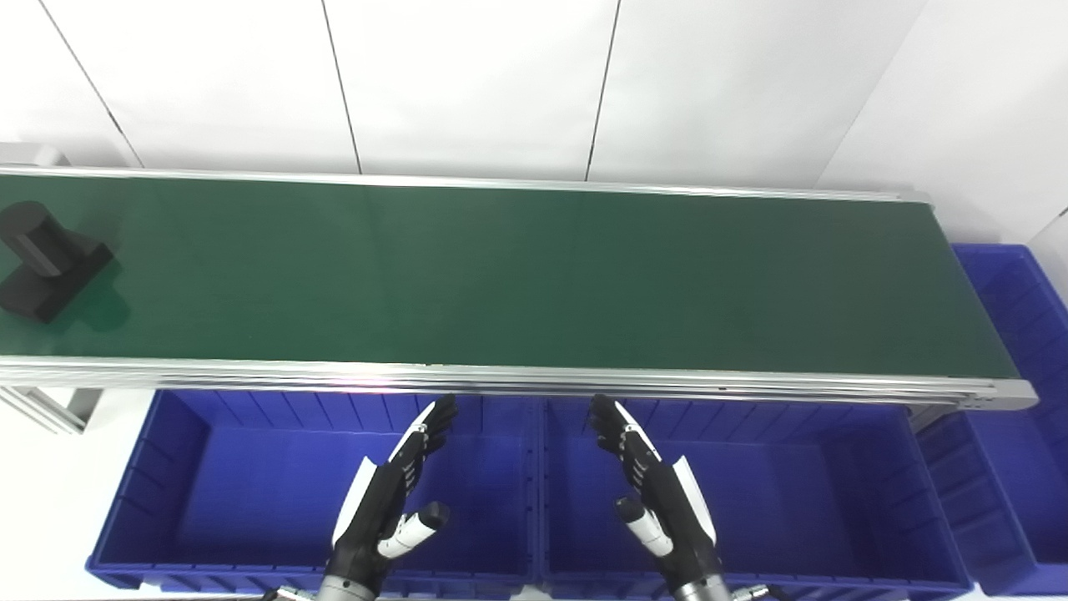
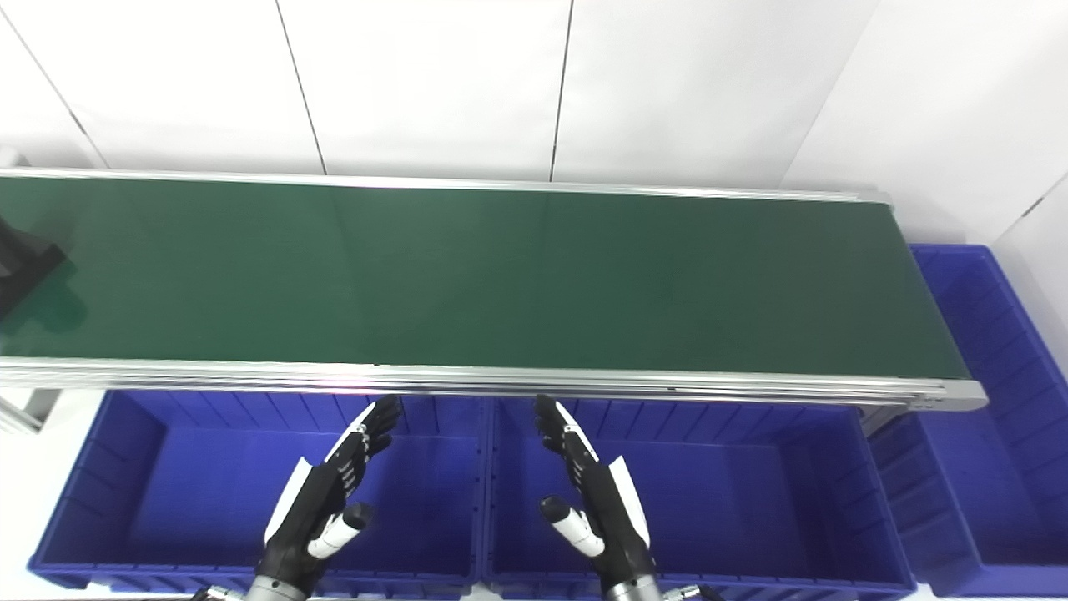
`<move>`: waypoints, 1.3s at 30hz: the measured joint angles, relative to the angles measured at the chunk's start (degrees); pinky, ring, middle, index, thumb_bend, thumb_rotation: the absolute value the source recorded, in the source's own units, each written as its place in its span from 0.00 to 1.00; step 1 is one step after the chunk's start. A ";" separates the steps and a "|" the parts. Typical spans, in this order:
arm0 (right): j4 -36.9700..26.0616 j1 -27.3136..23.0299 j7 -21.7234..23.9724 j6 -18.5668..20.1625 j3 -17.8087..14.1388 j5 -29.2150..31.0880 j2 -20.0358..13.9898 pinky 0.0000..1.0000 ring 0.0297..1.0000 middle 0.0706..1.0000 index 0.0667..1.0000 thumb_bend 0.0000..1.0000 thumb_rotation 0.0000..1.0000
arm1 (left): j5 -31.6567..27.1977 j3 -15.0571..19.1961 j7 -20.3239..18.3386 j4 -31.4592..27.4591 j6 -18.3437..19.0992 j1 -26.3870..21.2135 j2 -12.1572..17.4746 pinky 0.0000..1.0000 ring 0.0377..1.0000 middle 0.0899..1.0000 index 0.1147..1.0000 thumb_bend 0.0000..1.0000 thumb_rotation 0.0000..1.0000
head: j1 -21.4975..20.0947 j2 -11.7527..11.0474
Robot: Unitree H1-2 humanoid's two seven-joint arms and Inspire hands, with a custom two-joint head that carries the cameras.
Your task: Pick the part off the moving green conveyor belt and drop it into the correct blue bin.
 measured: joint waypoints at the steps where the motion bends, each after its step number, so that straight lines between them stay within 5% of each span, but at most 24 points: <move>1: 0.00 0.00 -0.10 0.00 -0.15 -0.20 0.00 0.97 0.95 0.93 0.97 0.90 0.98 | 0.00 0.05 -0.03 0.00 0.00 0.00 -0.06 0.95 0.96 0.95 0.96 0.94 0.90 | 0.00 -0.09; 8: -0.24 0.01 -2.32 0.00 0.21 -3.60 -0.50 1.00 0.99 0.94 1.00 0.88 1.00 | 0.03 0.15 -0.11 -0.29 0.00 0.04 -0.08 0.96 0.98 0.99 1.00 0.97 1.00 | 0.09 -0.52; 39: 0.15 -0.21 -5.40 0.00 3.28 -2.86 -1.64 1.00 0.97 0.93 1.00 0.89 1.00 | -1.38 4.07 -6.04 -0.24 0.00 0.78 -2.14 0.96 0.97 0.97 1.00 0.96 1.00 | 0.26 -1.93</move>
